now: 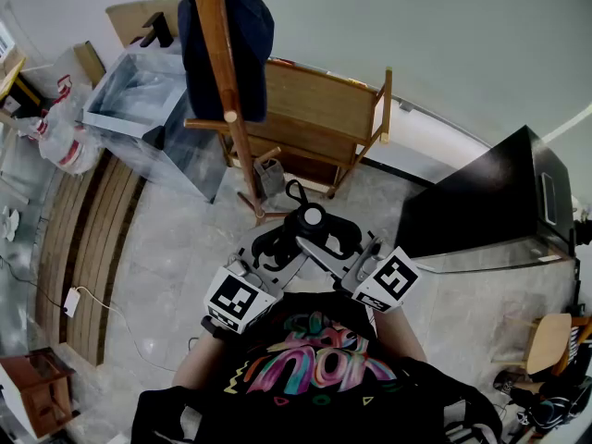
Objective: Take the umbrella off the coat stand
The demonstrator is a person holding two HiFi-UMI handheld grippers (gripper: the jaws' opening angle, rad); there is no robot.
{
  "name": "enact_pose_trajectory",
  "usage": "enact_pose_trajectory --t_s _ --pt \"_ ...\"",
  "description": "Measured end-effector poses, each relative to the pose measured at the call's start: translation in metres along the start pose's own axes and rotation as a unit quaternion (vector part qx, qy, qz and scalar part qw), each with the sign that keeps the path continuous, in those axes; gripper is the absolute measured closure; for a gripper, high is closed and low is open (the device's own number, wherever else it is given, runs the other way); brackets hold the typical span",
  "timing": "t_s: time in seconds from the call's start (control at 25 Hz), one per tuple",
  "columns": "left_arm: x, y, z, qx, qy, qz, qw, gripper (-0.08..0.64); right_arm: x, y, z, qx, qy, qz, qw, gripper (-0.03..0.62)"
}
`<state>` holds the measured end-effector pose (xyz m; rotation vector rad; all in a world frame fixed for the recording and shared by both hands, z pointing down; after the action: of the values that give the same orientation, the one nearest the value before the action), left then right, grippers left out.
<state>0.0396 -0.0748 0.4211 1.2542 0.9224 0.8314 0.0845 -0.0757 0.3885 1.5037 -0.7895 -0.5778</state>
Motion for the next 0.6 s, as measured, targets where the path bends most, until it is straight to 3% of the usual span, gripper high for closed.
enact_pose_trajectory --t_s 0.6 --pt "-0.0007 0.0028 0.0006 -0.002 -0.007 0.0 1.0 0.354 0.0015 0.0032 0.0001 0.002 -0.004 0.005 1.0 0.393"
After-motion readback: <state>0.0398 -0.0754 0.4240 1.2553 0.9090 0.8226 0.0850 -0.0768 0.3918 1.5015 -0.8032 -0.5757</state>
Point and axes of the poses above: the fingertips, and each gripper's own axes: z forward along the fingers, x to its right, y out of its underside, the point moved 3 cm from there along -z, backward along the fingers, and after that the axes turned 4 degrees about x, right-handed, at the moved point
